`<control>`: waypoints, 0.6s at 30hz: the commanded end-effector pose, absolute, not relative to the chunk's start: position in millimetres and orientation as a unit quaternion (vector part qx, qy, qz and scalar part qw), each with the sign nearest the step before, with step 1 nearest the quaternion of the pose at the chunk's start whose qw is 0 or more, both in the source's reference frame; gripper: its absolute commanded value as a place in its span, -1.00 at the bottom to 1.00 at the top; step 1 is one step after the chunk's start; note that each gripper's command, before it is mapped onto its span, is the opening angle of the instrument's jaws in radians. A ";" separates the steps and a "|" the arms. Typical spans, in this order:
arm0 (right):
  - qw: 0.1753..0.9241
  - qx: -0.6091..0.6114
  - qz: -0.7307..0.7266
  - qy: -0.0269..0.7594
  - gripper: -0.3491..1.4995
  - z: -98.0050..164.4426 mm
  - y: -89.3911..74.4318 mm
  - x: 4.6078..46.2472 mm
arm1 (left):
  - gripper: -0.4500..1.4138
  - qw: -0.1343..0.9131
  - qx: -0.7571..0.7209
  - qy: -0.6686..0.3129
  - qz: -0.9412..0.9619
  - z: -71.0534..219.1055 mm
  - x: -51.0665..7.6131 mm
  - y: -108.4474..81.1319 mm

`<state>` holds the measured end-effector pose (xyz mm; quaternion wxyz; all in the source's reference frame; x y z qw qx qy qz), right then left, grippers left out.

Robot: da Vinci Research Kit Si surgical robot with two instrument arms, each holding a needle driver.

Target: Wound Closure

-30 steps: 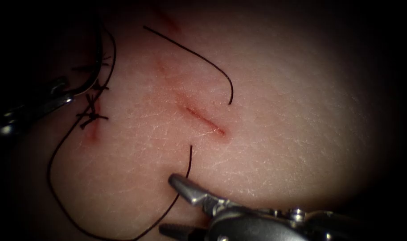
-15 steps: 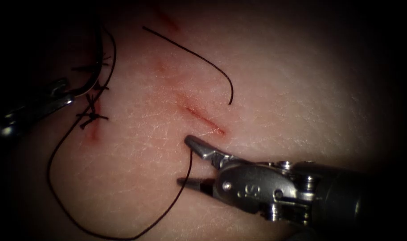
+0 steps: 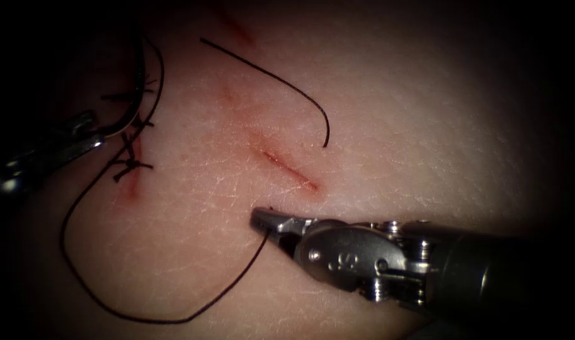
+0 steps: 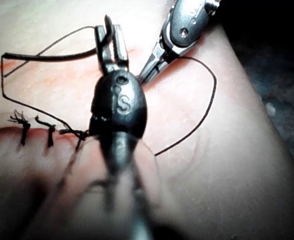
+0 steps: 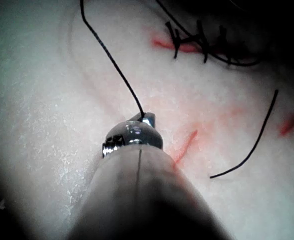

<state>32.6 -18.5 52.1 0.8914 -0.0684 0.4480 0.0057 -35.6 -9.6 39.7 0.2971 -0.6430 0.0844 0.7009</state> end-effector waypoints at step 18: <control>0.878 -0.021 -0.015 0.477 -1.00 42.2 -26.6 37.1 | -1.00 0.296 -0.645 0.084 0.700 40.2 -36.4 -9.5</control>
